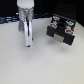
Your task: Open the kcup holder, insert the kcup into the holder, and close the kcup holder
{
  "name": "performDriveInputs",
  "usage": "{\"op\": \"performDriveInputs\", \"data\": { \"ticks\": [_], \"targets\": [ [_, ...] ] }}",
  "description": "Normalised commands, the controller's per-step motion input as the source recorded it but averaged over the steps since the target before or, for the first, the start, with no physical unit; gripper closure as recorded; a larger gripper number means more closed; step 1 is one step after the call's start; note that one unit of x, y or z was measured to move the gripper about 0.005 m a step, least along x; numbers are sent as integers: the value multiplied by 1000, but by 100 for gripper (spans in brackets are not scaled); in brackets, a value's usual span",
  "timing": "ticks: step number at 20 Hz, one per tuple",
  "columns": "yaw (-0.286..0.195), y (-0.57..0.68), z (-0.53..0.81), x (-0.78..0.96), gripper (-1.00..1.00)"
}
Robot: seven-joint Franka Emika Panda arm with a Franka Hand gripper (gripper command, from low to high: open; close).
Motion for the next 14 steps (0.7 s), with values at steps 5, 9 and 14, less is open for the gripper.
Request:
{"op": "performDriveInputs", "data": {
  "ticks": [5, 9, 14],
  "targets": [
    [-13, 147, 450, 103, 100],
    [5, 205, 383, 122, 100],
    [-17, -16, 165, 242, 100]
  ]
}}
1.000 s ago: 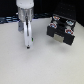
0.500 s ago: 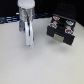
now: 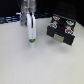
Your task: Open the kcup holder, insert the kcup into the holder, and close the kcup holder
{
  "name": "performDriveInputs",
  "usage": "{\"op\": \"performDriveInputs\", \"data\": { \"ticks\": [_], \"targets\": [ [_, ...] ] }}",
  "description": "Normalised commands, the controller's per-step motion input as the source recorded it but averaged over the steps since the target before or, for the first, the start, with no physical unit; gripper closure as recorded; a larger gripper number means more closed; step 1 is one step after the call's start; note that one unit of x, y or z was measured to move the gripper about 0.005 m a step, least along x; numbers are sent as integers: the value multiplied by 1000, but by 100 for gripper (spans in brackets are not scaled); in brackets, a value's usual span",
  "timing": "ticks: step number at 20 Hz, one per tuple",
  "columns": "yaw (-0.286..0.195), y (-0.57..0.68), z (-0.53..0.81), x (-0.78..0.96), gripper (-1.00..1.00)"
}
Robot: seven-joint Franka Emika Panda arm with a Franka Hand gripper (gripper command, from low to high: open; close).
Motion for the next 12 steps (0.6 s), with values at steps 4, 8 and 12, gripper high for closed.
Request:
{"op": "performDriveInputs", "data": {
  "ticks": [4, 8, 12],
  "targets": [
    [-23, 60, 235, 142, 100],
    [-15, 14, 52, 43, -100],
    [-3, 148, 0, -40, -100]
  ]
}}
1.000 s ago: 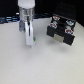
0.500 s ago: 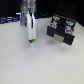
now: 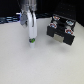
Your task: Open the kcup holder, insert the kcup into the holder, and close the kcup holder
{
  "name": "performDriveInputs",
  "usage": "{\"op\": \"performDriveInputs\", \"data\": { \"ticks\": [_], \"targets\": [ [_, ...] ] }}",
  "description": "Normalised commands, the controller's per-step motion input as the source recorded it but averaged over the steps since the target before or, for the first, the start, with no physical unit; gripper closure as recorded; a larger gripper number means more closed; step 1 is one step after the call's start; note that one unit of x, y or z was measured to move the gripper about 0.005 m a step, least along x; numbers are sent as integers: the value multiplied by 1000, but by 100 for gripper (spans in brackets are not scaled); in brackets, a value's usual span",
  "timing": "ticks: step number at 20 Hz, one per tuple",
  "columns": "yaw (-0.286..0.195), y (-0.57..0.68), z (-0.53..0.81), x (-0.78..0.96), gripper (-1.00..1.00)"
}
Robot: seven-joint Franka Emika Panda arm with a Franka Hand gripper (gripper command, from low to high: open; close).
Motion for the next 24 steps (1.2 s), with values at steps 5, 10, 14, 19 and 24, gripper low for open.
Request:
{"op": "performDriveInputs", "data": {
  "ticks": [5, 10, 14, 19, 24],
  "targets": [
    [-5, 230, -11, -55, -100],
    [-11, 82, -153, -78, -100],
    [-9, 0, -248, -144, -100],
    [0, 0, -297, -242, -100],
    [-10, -34, -227, -184, -100]
  ]
}}
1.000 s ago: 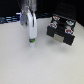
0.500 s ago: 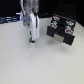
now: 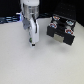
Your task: Open the kcup holder, insert the kcup into the holder, and close the kcup holder
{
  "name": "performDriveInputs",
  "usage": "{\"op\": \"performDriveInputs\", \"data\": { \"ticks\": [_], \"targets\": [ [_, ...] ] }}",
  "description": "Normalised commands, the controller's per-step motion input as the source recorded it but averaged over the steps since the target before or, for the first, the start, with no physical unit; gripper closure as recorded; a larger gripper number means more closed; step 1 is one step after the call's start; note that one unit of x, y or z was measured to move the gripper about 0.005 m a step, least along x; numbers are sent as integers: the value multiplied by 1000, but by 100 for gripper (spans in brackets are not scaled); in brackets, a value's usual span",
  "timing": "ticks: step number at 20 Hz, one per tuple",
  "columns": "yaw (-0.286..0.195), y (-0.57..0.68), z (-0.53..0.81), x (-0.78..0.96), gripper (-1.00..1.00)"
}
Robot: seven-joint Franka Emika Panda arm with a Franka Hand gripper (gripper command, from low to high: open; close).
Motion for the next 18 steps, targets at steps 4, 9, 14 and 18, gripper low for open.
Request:
{"op": "performDriveInputs", "data": {
  "ticks": [4, 9, 14, 18],
  "targets": [
    [-23, -73, -91, -26, -100],
    [-28, -70, -47, 0, 100],
    [-76, 18, 266, 186, 100],
    [-126, -5, 179, 286, -100]
  ]
}}
